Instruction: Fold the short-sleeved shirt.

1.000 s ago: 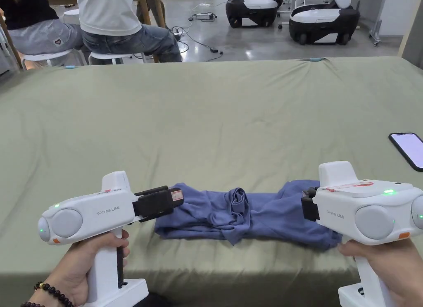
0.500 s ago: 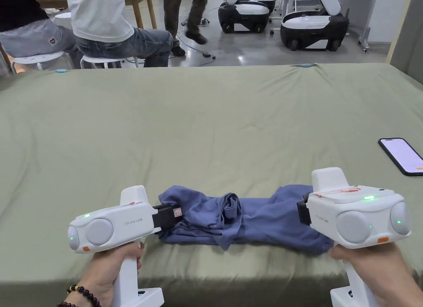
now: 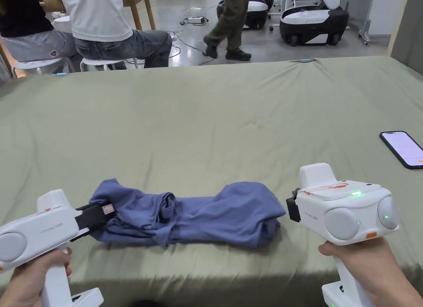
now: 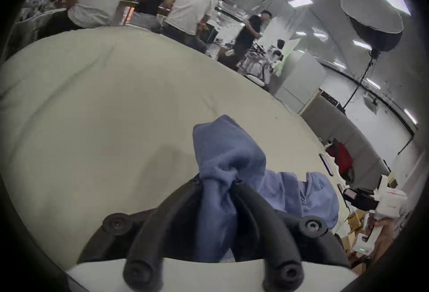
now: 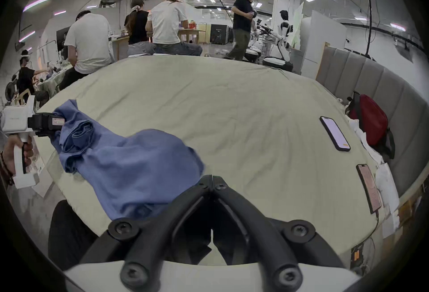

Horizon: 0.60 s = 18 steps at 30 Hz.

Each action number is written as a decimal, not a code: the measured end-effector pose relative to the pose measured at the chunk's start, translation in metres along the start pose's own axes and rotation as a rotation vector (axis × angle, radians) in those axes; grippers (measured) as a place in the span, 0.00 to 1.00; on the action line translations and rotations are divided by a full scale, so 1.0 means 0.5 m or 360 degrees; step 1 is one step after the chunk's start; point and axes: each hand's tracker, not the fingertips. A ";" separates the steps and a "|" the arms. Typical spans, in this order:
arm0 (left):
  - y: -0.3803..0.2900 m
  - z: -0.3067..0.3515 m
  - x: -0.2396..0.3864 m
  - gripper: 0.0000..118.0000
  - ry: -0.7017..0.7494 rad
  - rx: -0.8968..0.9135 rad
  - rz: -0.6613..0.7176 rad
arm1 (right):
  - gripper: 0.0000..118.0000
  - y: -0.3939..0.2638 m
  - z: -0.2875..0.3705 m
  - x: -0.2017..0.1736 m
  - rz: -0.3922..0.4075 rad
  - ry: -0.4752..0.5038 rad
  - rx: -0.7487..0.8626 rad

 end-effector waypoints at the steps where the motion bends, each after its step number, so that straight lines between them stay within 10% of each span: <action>1: 0.003 0.006 0.001 0.10 0.0002 -0.0009 -0.0010 | 0.00 0.000 -0.001 0.001 -0.0005 0.0001 0.0001; 18: -0.093 -0.116 0.435 0.10 -0.0570 -0.0244 -0.0568 | 0.00 -0.023 0.014 0.050 -0.0074 -0.0023 -0.0024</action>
